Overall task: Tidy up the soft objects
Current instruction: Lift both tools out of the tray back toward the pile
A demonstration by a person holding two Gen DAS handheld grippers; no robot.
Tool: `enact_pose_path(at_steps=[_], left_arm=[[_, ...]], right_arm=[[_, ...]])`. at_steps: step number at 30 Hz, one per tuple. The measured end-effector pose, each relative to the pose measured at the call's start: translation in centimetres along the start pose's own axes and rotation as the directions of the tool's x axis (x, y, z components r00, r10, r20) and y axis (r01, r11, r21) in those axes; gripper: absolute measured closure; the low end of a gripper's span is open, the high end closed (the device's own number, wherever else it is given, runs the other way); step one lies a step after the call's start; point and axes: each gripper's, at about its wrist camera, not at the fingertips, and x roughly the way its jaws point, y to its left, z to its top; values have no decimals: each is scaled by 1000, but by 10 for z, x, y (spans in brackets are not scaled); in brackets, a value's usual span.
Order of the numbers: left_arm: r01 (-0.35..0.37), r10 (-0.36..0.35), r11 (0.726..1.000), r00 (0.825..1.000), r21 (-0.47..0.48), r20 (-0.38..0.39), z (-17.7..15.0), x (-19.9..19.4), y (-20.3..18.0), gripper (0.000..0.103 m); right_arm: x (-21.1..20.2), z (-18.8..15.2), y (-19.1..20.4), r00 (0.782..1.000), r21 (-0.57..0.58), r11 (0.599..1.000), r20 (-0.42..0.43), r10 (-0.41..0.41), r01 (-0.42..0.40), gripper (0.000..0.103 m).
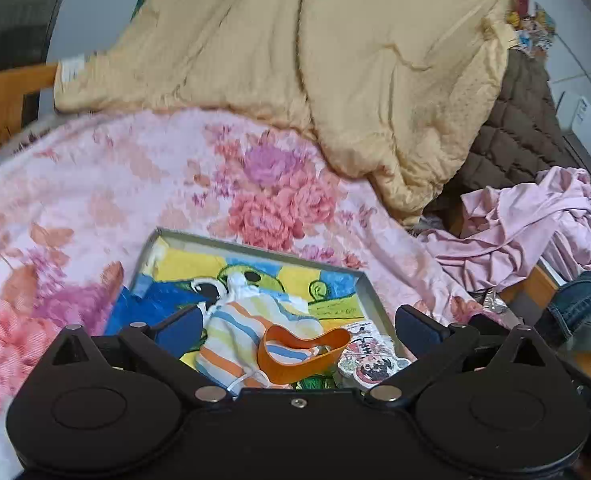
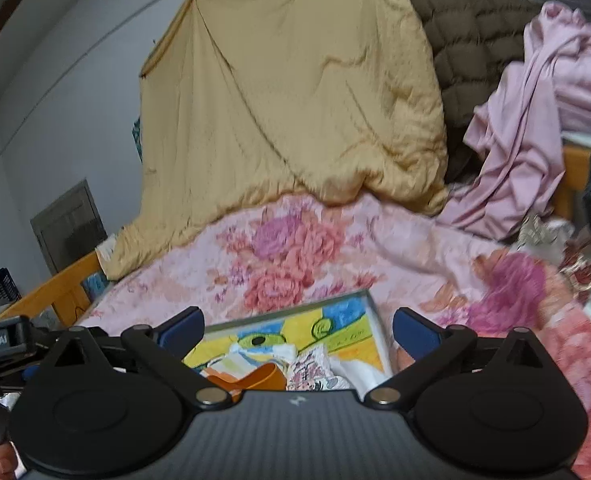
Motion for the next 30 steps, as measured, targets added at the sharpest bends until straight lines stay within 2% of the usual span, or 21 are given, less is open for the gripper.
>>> enact_pose_path(at_steps=[7, 20, 24, 30], left_arm=[[-7, 4, 999, 997, 44, 73, -13, -53, -8, 1], [-41, 33, 997, 994, 68, 104, -56, -125, 10, 1], [-46, 37, 995, 994, 85, 102, -70, -139, 19, 1], [-63, 56, 989, 997, 136, 53, -96, -145, 30, 1]], right_arm=[[-48, -4, 15, 998, -45, 999, 66, -12, 15, 0], [-120, -42, 30, 989, -80, 996, 146, -33, 45, 0], [-131, -56, 35, 992, -94, 994, 122, -41, 52, 0], [-136, -77, 42, 999, -119, 992, 26, -33, 36, 0]])
